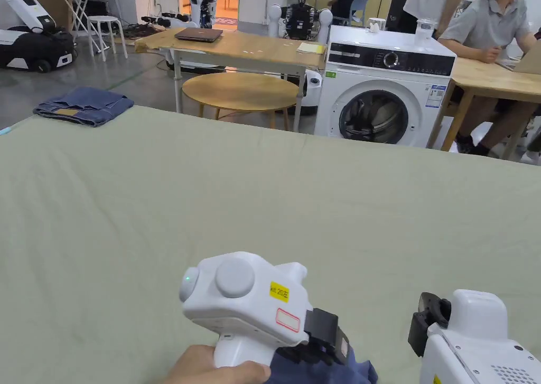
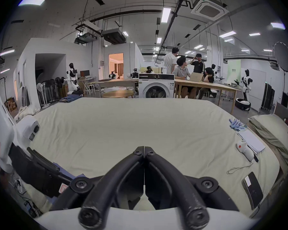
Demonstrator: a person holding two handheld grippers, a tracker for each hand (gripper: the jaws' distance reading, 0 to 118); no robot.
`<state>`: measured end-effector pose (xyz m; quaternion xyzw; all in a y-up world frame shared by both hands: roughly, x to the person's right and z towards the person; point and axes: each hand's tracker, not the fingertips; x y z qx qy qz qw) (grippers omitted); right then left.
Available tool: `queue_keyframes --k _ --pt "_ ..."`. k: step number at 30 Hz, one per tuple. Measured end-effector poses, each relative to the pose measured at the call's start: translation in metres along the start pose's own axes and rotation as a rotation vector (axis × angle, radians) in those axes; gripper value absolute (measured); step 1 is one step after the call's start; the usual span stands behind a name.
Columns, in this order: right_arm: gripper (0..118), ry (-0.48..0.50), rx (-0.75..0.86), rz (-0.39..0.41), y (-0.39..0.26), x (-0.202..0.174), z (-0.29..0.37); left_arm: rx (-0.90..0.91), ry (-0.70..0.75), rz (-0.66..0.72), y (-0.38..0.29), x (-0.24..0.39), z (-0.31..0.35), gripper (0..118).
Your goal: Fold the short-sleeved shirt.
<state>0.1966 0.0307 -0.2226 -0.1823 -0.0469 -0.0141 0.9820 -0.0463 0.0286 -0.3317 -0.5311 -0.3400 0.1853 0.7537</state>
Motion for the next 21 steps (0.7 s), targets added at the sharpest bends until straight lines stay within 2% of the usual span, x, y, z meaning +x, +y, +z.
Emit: queue_keyframes --k 1,2,4,6,13,21 --pt "0 -0.001 0.002 -0.001 0.000 0.001 0.000 0.009 -0.030 0.034 -0.003 -0.009 -0.007 6" --pt "0 -0.001 0.003 -0.002 0.000 0.001 0.001 0.002 -0.069 0.069 -0.005 -0.019 -0.014 3" --pt "0 -0.005 0.000 -0.001 -0.002 0.002 0.000 -0.041 -0.194 0.171 -0.011 -0.037 -0.039 3" --pt "0 -0.004 -0.006 -0.005 -0.003 0.003 -0.001 -0.072 -0.247 0.178 -0.018 -0.043 -0.060 2" --pt "0 -0.003 -0.026 -0.011 -0.009 0.003 -0.006 -0.085 -0.130 0.163 -0.035 -0.051 -0.115 0" --pt "0 -0.001 -0.019 -0.006 -0.011 0.002 -0.007 -0.064 -0.120 0.119 -0.030 -0.042 -0.084 0"
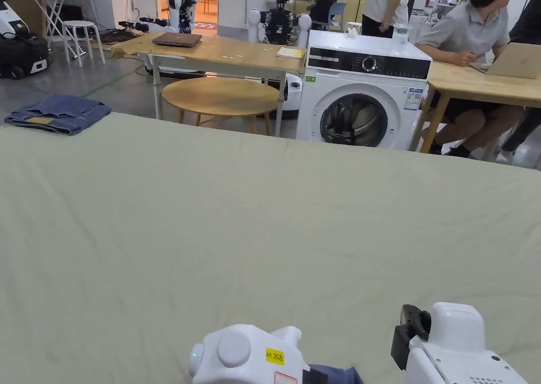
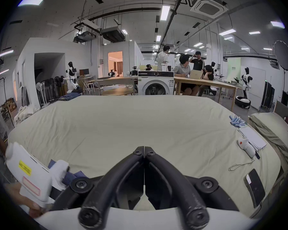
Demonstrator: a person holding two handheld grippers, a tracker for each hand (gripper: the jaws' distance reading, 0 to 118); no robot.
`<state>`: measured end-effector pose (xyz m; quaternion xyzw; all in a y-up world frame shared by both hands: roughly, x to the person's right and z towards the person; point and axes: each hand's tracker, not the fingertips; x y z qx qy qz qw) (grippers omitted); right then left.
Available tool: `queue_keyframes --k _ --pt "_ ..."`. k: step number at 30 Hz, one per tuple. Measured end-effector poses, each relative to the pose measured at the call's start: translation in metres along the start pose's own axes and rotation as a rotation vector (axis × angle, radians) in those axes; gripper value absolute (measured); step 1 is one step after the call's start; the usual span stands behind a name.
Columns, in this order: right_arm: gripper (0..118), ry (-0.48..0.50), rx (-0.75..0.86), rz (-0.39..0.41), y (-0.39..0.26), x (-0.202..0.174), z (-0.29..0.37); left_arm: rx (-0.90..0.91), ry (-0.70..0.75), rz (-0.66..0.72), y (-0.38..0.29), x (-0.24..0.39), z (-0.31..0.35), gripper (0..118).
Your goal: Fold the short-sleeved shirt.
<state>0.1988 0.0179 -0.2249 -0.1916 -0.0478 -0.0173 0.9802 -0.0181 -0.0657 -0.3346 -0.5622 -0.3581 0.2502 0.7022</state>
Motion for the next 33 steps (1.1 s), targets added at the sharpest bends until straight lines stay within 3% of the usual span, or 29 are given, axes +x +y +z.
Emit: queue_keyframes --k 5,10,18,20,26,33 --pt "0 -0.007 0.046 0.013 0.004 -0.006 -0.001 0.220 0.093 -0.159 0.002 0.010 0.066 0" --pt "0 -0.012 0.115 0.047 0.007 -0.017 -0.003 0.598 0.393 -0.382 -0.014 0.020 0.138 0" --pt "0 -0.025 0.249 0.010 0.021 -0.029 0.004 1.123 0.734 -0.531 -0.051 0.021 0.187 0" --pt "0 -0.025 0.273 0.002 0.025 -0.030 0.007 1.171 0.811 -0.529 -0.053 0.020 0.188 0" --pt "0 -0.011 0.255 0.032 0.031 -0.031 0.019 1.143 0.753 -0.467 -0.053 0.010 0.198 0" --pt "0 0.137 -0.046 0.097 -0.021 -0.046 0.028 1.089 0.724 -0.442 -0.057 0.002 0.203 0"
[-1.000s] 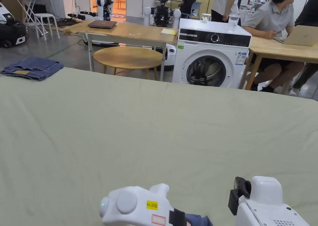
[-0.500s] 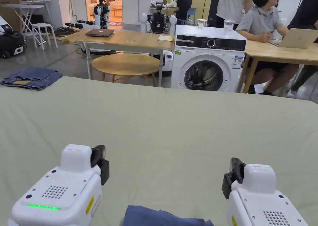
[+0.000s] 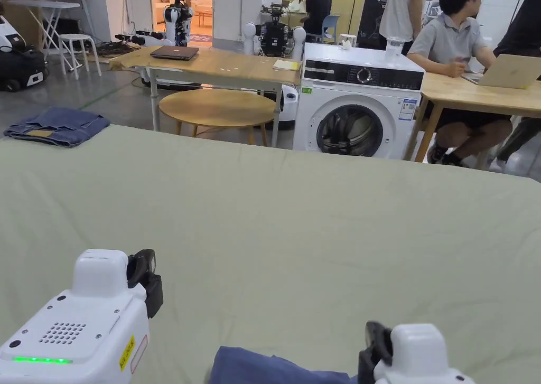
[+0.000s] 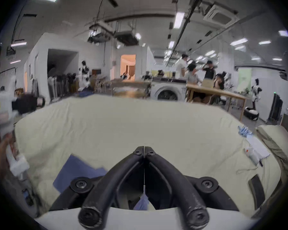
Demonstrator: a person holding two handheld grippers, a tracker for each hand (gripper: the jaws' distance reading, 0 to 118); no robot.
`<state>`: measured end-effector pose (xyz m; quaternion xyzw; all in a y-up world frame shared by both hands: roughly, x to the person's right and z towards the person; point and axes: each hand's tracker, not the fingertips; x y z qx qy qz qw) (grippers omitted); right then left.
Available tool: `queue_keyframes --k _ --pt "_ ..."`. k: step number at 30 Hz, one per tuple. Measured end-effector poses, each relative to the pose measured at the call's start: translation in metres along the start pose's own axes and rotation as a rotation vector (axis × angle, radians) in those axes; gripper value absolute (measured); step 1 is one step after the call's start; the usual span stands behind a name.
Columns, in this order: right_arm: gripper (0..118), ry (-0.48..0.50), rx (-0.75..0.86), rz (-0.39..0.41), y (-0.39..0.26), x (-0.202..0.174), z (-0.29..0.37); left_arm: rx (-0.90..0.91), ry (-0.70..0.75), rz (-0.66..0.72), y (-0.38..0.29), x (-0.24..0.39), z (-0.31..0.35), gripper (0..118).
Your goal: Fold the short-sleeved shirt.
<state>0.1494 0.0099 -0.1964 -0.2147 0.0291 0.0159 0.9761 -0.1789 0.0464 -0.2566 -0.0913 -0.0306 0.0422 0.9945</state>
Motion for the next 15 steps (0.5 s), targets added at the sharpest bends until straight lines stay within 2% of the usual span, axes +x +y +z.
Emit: queue_keyframes --k 5,8,15 --pt "0 0.023 -0.176 0.043 -0.042 -0.016 -0.032 -0.048 -0.034 0.012 -0.009 -0.005 0.004 0" --pt "0 0.020 -0.309 0.020 -0.060 -0.016 -0.059 -0.116 -0.057 0.033 -0.018 -0.009 0.005 0" --pt "0 -0.005 -0.304 -0.014 -0.060 -0.012 -0.064 -0.403 -0.204 0.177 -0.047 -0.033 -0.004 0"
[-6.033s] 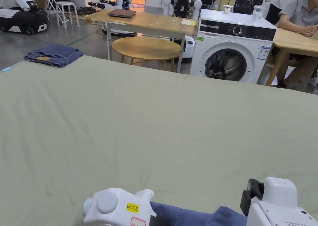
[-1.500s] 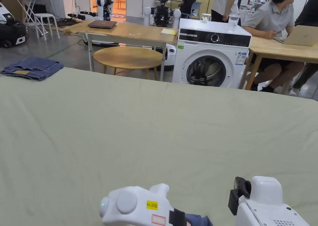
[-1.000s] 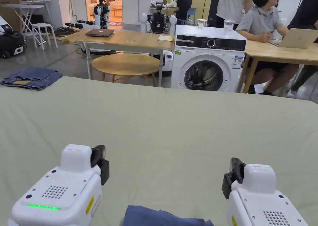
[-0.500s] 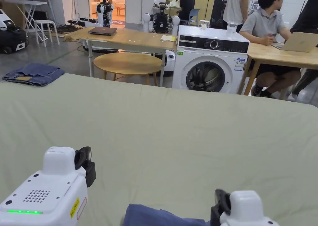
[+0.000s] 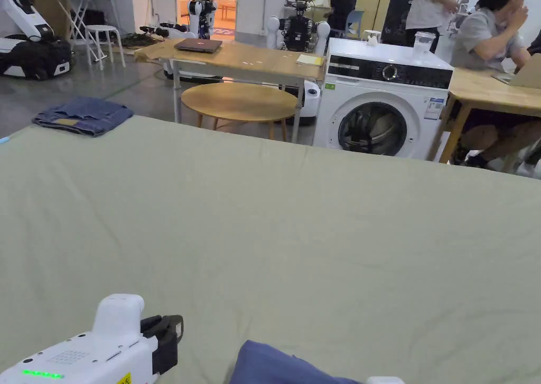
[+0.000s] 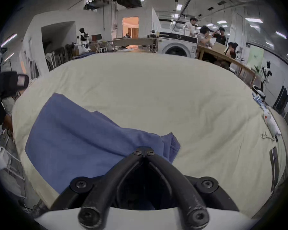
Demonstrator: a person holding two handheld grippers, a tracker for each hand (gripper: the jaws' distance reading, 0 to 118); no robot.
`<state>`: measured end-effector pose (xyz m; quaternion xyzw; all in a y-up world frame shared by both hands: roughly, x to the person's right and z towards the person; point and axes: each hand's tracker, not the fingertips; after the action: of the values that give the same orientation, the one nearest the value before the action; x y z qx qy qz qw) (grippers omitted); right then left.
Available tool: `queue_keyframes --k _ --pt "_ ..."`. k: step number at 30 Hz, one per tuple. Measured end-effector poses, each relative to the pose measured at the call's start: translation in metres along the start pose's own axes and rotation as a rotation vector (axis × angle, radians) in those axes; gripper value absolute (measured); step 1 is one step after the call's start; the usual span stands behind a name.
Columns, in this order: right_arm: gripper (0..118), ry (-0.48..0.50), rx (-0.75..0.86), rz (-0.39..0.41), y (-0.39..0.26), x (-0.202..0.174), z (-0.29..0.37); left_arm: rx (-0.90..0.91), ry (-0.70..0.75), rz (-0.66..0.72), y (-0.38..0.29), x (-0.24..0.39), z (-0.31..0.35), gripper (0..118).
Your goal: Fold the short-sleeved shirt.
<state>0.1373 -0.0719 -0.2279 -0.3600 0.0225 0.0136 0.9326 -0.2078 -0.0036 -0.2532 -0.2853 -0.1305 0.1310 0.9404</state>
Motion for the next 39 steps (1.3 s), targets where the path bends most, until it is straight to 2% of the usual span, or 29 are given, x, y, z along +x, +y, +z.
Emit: queue_keyframes --k 2,4,8,11,14,17,20,23,26,27,29,30,31,32,33,35,39 --pt "0 0.002 -0.001 -0.005 -0.002 0.000 0.000 -0.106 -0.088 0.066 -0.001 -0.013 -0.010 0" --pt "0 0.003 -0.001 -0.002 -0.002 0.001 0.000 -0.191 -0.180 0.136 -0.001 -0.024 -0.019 16" --pt "0 0.013 -0.006 -0.001 0.000 0.004 0.000 -0.361 -0.390 0.262 0.000 -0.045 -0.044 78" --pt "0 0.022 -0.011 -0.008 0.000 0.005 0.001 -0.437 -0.513 0.344 0.001 -0.055 -0.061 79" --pt "0 0.024 -0.014 -0.010 0.000 0.005 0.000 -0.517 -0.585 0.338 0.001 -0.055 -0.081 79" --pt "0 0.021 -0.014 -0.008 0.000 0.005 0.000 -0.594 -0.618 0.356 -0.008 -0.047 -0.108 79" --pt "0 0.021 -0.012 -0.012 -0.001 0.005 -0.001 -0.682 -0.666 0.434 -0.025 -0.038 -0.137 79" --pt "0 0.025 -0.017 -0.018 0.000 0.007 0.000 -0.660 -0.776 0.504 -0.032 -0.034 -0.151 78" --pt "0 0.030 -0.026 -0.023 0.000 0.009 0.001 -0.655 -0.784 0.526 -0.037 -0.029 -0.155 77" --pt "0 0.031 -0.027 -0.023 -0.001 0.009 0.002 -0.655 -0.793 0.521 -0.039 -0.029 -0.157 73" --pt "0 0.033 -0.030 -0.024 -0.001 0.010 0.002 -0.654 -0.811 0.491 -0.042 -0.028 -0.156 51" --pt "0 0.033 -0.029 -0.026 -0.001 0.010 0.002 -0.658 -0.797 0.479 -0.045 -0.027 -0.157 51" --pt "0 0.032 -0.028 -0.026 -0.002 0.010 0.001 -0.663 -0.762 0.462 -0.047 -0.026 -0.156 46" --pt "0 0.029 -0.028 -0.025 -0.002 0.010 0.001 -0.658 -0.738 0.463 -0.050 -0.027 -0.155 36" --pt "0 0.030 -0.027 -0.025 -0.003 0.009 0.001 -0.646 -0.759 0.486 -0.053 -0.030 -0.155 32" --pt "0 0.027 -0.022 -0.019 -0.003 0.007 0.002 -0.627 -0.768 0.496 -0.056 -0.033 -0.154 23" --pt "0 0.014 -0.016 0.016 -0.004 0.004 0.003 -0.609 -0.780 0.520 -0.058 -0.035 -0.153 19"
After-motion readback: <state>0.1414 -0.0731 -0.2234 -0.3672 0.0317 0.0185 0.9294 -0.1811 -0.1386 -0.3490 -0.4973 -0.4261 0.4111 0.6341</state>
